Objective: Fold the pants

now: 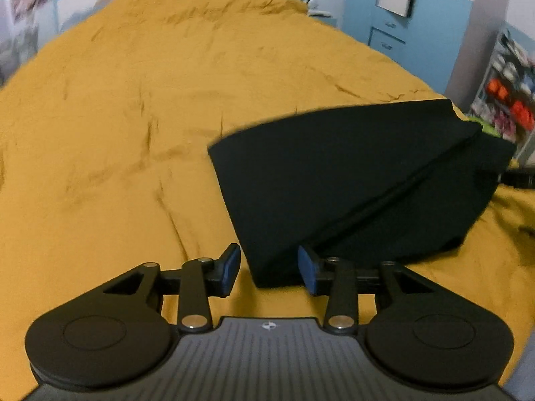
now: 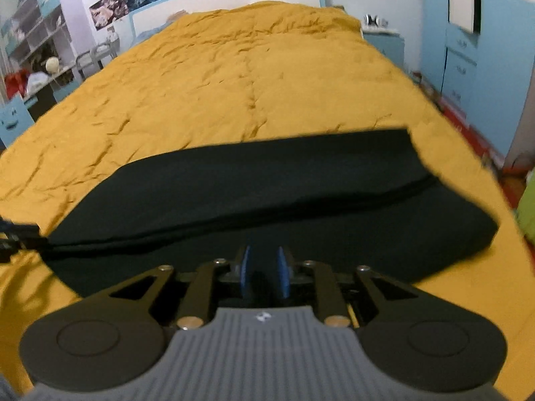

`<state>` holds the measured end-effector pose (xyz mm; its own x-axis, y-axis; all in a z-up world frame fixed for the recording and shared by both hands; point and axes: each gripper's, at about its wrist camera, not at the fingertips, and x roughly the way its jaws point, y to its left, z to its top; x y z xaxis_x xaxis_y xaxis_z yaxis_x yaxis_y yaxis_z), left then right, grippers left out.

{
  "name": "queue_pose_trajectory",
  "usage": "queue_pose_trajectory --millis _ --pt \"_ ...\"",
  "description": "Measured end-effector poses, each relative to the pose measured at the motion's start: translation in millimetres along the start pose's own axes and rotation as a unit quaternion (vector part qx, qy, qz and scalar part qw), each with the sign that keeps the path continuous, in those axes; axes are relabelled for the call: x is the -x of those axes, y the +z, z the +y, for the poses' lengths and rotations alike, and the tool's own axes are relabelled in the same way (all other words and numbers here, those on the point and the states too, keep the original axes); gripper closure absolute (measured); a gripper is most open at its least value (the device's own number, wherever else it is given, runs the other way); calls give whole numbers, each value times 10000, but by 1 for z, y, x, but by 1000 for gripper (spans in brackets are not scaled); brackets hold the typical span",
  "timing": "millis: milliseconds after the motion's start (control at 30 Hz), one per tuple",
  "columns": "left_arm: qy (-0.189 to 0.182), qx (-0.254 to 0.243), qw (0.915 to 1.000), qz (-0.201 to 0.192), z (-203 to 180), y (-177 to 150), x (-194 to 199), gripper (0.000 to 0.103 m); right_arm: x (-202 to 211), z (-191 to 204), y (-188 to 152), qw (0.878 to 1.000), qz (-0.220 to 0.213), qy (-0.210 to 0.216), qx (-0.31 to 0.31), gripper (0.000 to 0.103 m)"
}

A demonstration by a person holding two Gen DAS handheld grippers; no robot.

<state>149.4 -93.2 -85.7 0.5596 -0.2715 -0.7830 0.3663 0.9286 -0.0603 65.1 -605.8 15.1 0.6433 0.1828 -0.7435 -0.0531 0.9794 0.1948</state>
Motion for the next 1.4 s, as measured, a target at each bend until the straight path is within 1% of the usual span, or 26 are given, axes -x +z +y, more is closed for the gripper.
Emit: queue_pose_trajectory --millis 67,100,167,233,300,333,367,400,433,567,600,633,667,700,733,767,800,833,900,933,1000,1067,1167,1333,1367,1400 --pt "57 428 9990 -67 5 -6 -3 56 -2 5 -8 10000 62 57 -44 88" --pt "13 627 9980 32 8 -7 -6 58 -2 9 -12 10000 72 48 -8 88" --pt "-190 851 9961 120 13 -9 -10 83 -4 14 -18 10000 72 -16 42 87" --pt "-135 930 9955 154 16 -12 -9 91 -5 17 -22 9999 86 -59 85 87" --pt "-193 1097 9934 256 22 -14 -9 96 -7 19 -26 9997 130 -128 152 88" --pt "-168 1084 9935 318 24 -16 -10 101 -8 20 -29 9996 149 -157 174 88" --pt "-48 1061 9935 406 24 -19 -11 103 -10 19 -31 9995 178 -170 172 88" --pt "121 1030 9936 455 25 -22 -13 103 -12 17 -32 9995 220 -178 155 88" --pt "186 1069 9929 483 29 -25 -13 103 -15 15 -33 9994 250 -189 124 88" --pt "10 1243 9914 398 37 -29 -3 103 -13 16 -36 9993 270 -224 161 88" --pt "-75 1314 9908 307 41 -27 1 103 -12 17 -35 9992 281 -232 186 88" --pt "-179 1421 9895 174 45 -26 7 98 -10 17 -34 9992 285 -225 186 88" --pt "-269 1517 9880 42 49 -23 11 88 -8 16 -31 9993 264 -196 180 87" --pt "-394 1638 9857 -79 55 -19 14 82 -4 15 -29 9995 213 -142 169 86" --pt "-539 1785 9823 -172 61 -14 16 69 0 14 -26 9997 157 -88 143 86" --pt "-658 1926 9788 -245 63 -8 13 60 3 12 -22 9999 103 -43 113 85" --pt "-788 2057 9750 -303 69 -3 11 59 7 10 -19 10000 40 1 67 80" --pt "-916 2183 9711 -309 74 3 5 59 10 8 -16 10000 -10 29 22 78" --pt "-1153 2517 9607 -191 85 12 -13 55 15 6 -11 10000 -91 29 -9 78" --pt "-1282 2710 9539 -124 91 15 -23 54 17 6 -8 9999 -121 10 5 78" --pt "-1488 3060 9403 -24 99 18 -42 54 19 6 -4 9998 -173 -1 26 77" --pt "-1586 3260 9320 65 104 20 -59 53 20 7 -1 9998 -208 36 30 76" --pt "-1707 3463 9222 222 109 17 -81 53 19 7 2 9997 -236 10 80 75" --pt "-2059 3776 9026 156 116 8 -104 55 9 1 6 9999 -169 -17 -27 74" --pt "-2122 3791 9006 120 116 7 -105 65 6 -1 6 9999 -147 -36 -64 74" --pt "-2149 3808 8993 79 114 6 -106 71 3 -4 6 9999 -121 -61 -96 74"
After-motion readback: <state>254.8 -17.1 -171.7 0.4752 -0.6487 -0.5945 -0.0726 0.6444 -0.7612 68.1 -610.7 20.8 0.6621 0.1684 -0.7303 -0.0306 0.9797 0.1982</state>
